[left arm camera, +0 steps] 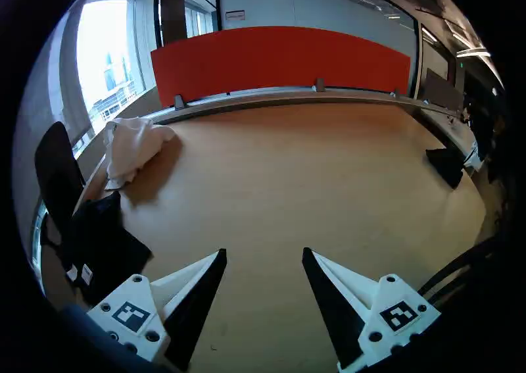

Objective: Fold towel

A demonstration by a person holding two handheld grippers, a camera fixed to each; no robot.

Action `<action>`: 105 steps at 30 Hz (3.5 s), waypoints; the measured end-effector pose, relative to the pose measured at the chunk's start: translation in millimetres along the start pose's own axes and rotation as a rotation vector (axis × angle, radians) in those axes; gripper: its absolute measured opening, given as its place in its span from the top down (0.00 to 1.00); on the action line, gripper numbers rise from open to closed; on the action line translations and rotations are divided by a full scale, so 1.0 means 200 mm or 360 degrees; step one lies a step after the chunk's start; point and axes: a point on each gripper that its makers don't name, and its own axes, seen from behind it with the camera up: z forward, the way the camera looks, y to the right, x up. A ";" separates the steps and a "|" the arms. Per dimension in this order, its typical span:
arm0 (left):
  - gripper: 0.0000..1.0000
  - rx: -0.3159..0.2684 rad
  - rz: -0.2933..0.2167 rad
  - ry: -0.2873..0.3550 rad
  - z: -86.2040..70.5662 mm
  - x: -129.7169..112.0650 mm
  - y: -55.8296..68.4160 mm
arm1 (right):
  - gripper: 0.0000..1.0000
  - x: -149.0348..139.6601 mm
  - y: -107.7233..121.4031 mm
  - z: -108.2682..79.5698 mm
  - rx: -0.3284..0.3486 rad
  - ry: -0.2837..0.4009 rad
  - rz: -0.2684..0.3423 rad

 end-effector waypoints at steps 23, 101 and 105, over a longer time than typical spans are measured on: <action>0.15 0.0045 0.0018 -0.0037 -0.03 -0.04 -0.03 | 0.95 -0.09 -0.03 0.16 -0.0018 -0.0094 0.0056; 0.15 0.0021 -0.0001 -0.0015 0.04 0.01 -0.01 | 0.07 -0.05 -0.03 -0.04 -0.0020 0.0091 0.0231; 0.15 0.0017 -0.0009 -0.0013 0.05 0.00 -0.01 | 0.07 -0.05 -0.03 -0.06 -0.0021 0.0093 0.0229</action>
